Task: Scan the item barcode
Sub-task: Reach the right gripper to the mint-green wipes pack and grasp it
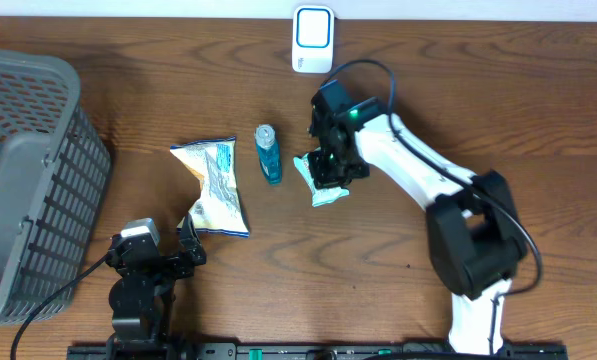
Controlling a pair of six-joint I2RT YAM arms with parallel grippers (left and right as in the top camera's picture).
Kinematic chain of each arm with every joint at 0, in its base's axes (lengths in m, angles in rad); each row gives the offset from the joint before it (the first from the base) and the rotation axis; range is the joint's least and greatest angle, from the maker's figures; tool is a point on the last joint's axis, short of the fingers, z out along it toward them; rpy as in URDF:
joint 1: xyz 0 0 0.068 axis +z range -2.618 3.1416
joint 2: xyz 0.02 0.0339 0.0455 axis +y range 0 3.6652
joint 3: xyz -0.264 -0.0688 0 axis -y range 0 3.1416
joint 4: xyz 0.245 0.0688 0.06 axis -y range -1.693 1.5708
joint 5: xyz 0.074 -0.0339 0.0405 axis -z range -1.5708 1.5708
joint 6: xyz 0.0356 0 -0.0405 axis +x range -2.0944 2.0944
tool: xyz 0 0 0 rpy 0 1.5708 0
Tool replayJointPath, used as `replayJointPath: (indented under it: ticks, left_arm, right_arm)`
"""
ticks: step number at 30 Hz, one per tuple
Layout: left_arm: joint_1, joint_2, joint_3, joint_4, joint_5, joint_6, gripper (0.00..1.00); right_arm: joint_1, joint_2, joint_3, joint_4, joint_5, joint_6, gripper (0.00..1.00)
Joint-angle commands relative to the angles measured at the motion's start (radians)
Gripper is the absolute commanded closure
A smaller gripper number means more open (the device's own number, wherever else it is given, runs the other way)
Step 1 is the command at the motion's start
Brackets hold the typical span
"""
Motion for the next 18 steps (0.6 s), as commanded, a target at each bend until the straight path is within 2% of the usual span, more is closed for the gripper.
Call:
replayJointPath:
  ticks: [1, 8, 13, 18]
  left_arm:
    - [0.005, -0.006, -0.002, 0.002, -0.002, -0.009, 0.02]
    - [0.005, -0.006, -0.002, 0.002, -0.002, -0.01, 0.02]
    - [0.005, -0.006, -0.002, 0.002, -0.002, -0.009, 0.02]
    - [0.005, -0.006, -0.002, 0.002, -0.002, -0.01, 0.03]
  right_arm:
    - [0.003, 0.089, -0.001, -0.006, 0.014, 0.013, 0.99]
    - [-0.011, 0.109, 0.017, -0.034, 0.112, 0.013, 0.99]
    - [-0.017, -0.01, 0.096, -0.11, 0.175, 0.012, 0.99]
    - [0.01, -0.147, 0.105, -0.05, 0.178, 0.0, 0.98]
